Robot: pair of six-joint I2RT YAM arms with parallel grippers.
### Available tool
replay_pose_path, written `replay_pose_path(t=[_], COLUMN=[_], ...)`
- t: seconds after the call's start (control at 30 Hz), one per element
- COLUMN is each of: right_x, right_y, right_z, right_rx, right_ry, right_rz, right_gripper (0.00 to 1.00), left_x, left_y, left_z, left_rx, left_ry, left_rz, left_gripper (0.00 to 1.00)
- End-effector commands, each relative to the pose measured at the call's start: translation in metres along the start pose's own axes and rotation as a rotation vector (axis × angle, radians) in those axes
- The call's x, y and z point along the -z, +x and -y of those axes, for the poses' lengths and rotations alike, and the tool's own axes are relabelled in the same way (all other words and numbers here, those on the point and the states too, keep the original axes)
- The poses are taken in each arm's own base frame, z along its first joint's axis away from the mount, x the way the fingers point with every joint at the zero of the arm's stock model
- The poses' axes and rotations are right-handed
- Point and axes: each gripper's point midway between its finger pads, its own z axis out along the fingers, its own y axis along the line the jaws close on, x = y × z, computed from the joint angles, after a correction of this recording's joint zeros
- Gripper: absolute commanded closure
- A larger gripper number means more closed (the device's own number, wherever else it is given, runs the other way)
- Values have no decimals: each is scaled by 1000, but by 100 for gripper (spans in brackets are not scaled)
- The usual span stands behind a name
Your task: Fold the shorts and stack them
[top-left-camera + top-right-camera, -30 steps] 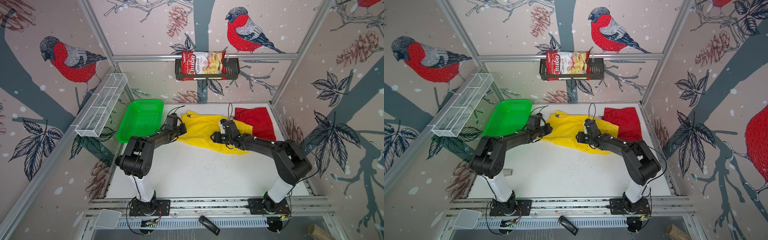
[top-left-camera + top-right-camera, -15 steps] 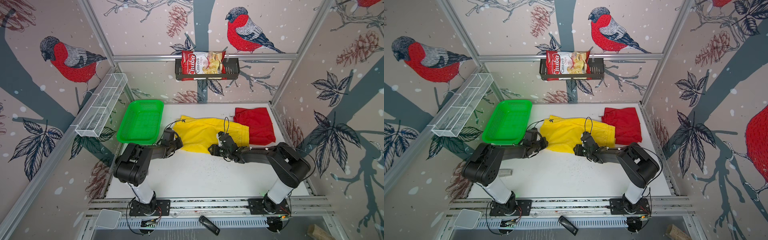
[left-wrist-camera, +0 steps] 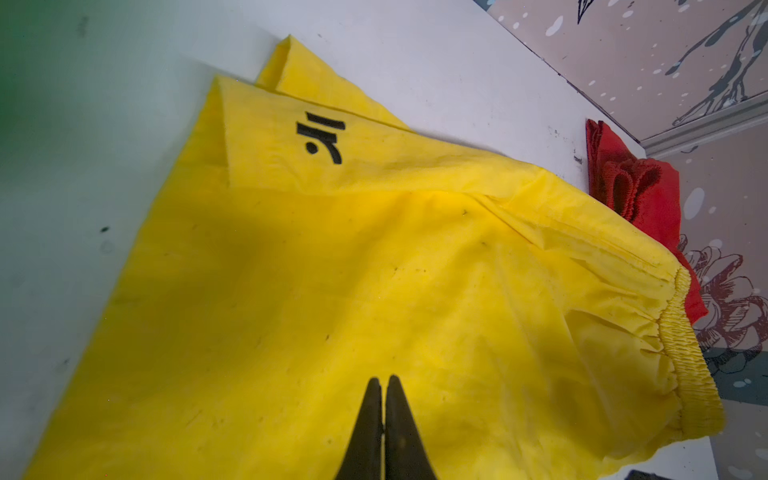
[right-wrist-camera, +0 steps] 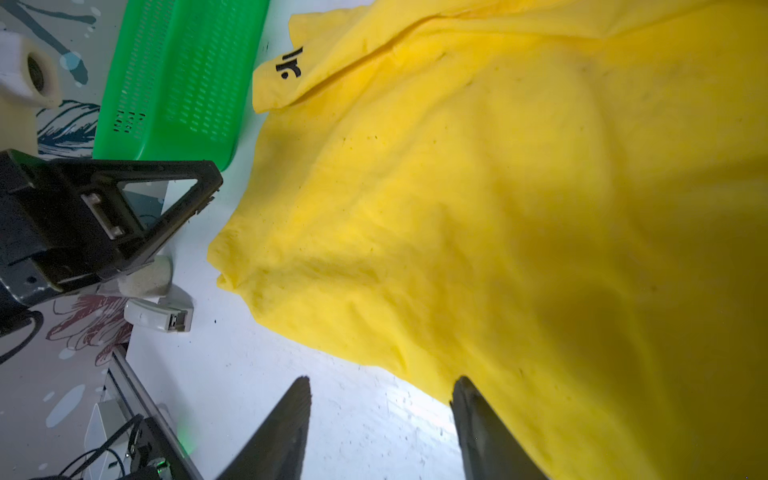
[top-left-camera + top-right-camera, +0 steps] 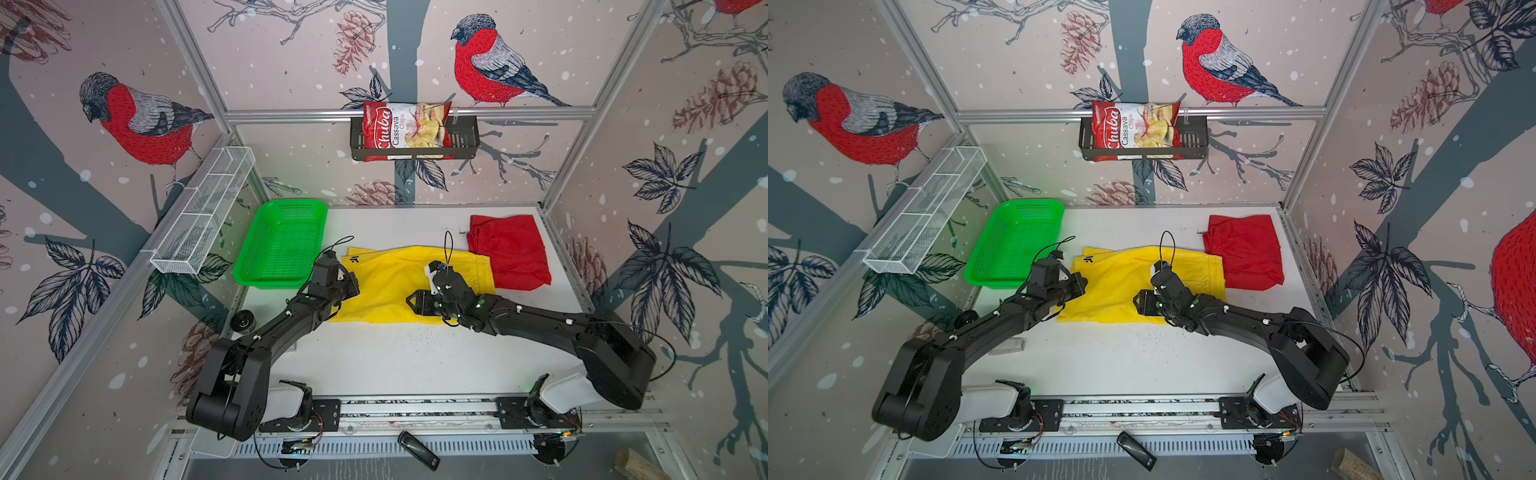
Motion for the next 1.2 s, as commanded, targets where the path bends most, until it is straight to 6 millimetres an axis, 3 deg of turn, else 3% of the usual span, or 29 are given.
replay_pose_path(t=[0.0, 0.2, 0.37, 0.57, 0.7, 0.8, 0.9, 1.07, 1.17], right_x=[-14, -39, -47, -43, -43, -42, -36, -20, -19], right_y=[-2, 12, 44, 81, 91, 77, 46, -19, -49], right_z=[-4, 10, 28, 39, 42, 33, 12, -22, -29], right_rx=[4, -38, -40, -61, -56, -38, -16, 4, 1], right_ry=[-32, -16, 45, 61, 81, 73, 41, -51, -100], right_rz=[-15, -69, -153, -247, -291, -265, -196, -44, 14], right_gripper=[44, 45, 45, 45, 45, 45, 45, 44, 44], left_x=[-19, -64, -93, -130, -158, -177, -178, -129, -98], left_y=[-7, -4, -6, -33, -61, -86, -117, -162, -157], left_z=[13, 24, 16, 13, 13, 11, 17, 35, 42], left_rx=[-52, -72, -71, -125, -157, -171, -175, -201, -215], left_ry=[42, 40, -4, -69, -102, -137, -136, -139, -123], left_rz=[-27, -95, -95, -68, -36, -23, 16, 125, 123], left_gripper=[94, 95, 95, 95, 95, 94, 92, 84, 82])
